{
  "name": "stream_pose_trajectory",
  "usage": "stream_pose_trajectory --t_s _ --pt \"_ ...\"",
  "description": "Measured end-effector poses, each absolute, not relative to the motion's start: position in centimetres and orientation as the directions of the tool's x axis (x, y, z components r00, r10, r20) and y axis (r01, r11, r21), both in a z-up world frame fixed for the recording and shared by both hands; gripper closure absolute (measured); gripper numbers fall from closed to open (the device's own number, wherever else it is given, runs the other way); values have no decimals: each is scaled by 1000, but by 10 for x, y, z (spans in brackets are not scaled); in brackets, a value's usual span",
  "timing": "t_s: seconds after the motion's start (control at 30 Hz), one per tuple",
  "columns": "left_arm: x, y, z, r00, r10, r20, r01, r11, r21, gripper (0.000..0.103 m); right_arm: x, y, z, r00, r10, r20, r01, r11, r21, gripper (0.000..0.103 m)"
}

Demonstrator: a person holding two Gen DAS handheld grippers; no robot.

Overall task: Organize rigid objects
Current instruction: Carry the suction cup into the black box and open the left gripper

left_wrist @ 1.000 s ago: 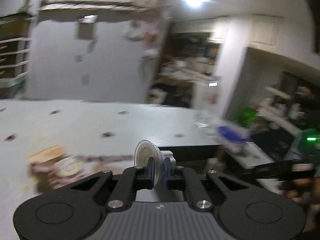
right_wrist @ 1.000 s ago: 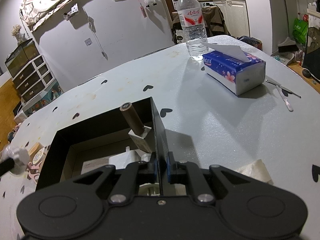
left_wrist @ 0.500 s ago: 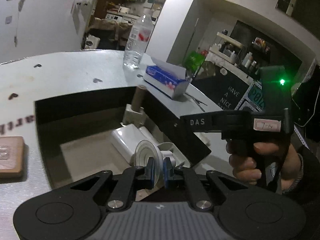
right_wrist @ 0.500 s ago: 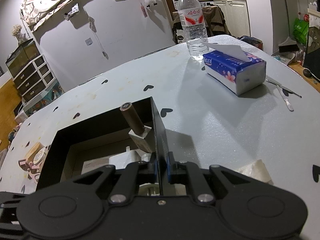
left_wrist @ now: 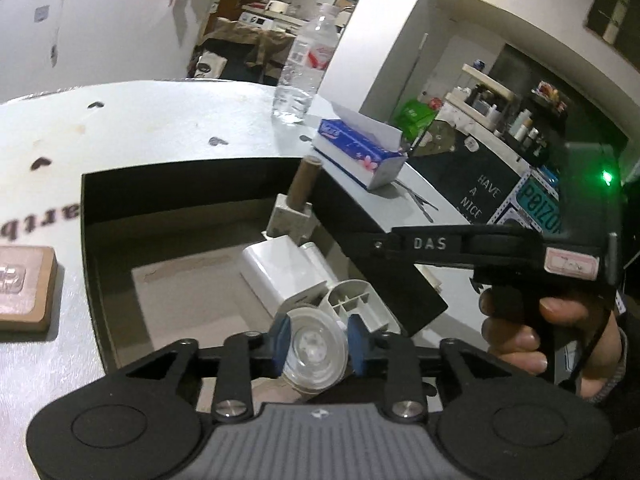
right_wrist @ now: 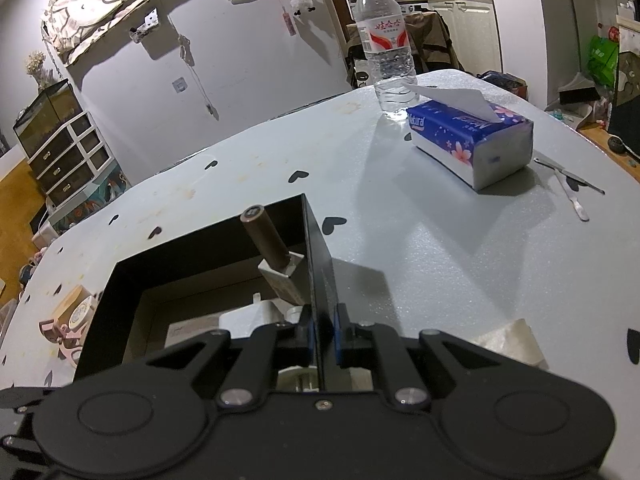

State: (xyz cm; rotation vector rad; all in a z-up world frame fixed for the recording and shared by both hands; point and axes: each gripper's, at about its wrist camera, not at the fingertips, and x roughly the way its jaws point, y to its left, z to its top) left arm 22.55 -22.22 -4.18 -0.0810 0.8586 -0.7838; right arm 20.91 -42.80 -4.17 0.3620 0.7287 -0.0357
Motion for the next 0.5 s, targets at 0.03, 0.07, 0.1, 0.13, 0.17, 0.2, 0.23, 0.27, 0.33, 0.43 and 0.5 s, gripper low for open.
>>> stream_pose_trajectory --t_s 0.03,0.07,0.1,0.13,0.17,0.2,0.23,0.27,0.33,0.43,0.5 --pt "225 -221 -41 397 -650 -648 585 723 -367 67 209 -429 -42 748 94 -657 156 937 312 93" --pt "225 -221 -41 398 -650 -647 584 724 -367 66 209 -429 -42 748 94 -656 156 937 313 93" --pt "225 -221 -41 400 -650 -646 585 723 -366 63 209 -429 -42 748 95 -656 156 937 313 93" --pt "224 -220 -40 401 -652 -643 586 722 -367 60 209 -428 -42 748 95 -656 156 937 313 93" --pt "224 -220 -39 402 -655 -640 588 720 -367 58 209 -428 -42 748 94 -656 157 937 313 93" --pt "223 -220 -39 404 -657 -637 590 719 -368 54 209 -428 -42 748 94 -657 157 937 313 93" --pt "222 -219 -38 406 -658 -634 591 718 -366 48 209 -428 -42 748 94 -657 157 937 312 93" --pt "221 -219 -37 409 -660 -630 594 717 -365 45 209 -429 -42 748 94 -657 156 937 312 93" --pt "218 -217 -33 414 -670 -616 609 707 -360 23 209 -429 -42 748 94 -657 156 937 312 93" --pt "210 -217 -27 416 -691 -592 644 683 -345 7 209 -429 -42 748 94 -656 157 937 313 93" --pt "206 -218 -24 428 -687 -587 657 683 -320 5 209 -429 -42 749 94 -656 157 936 314 93"
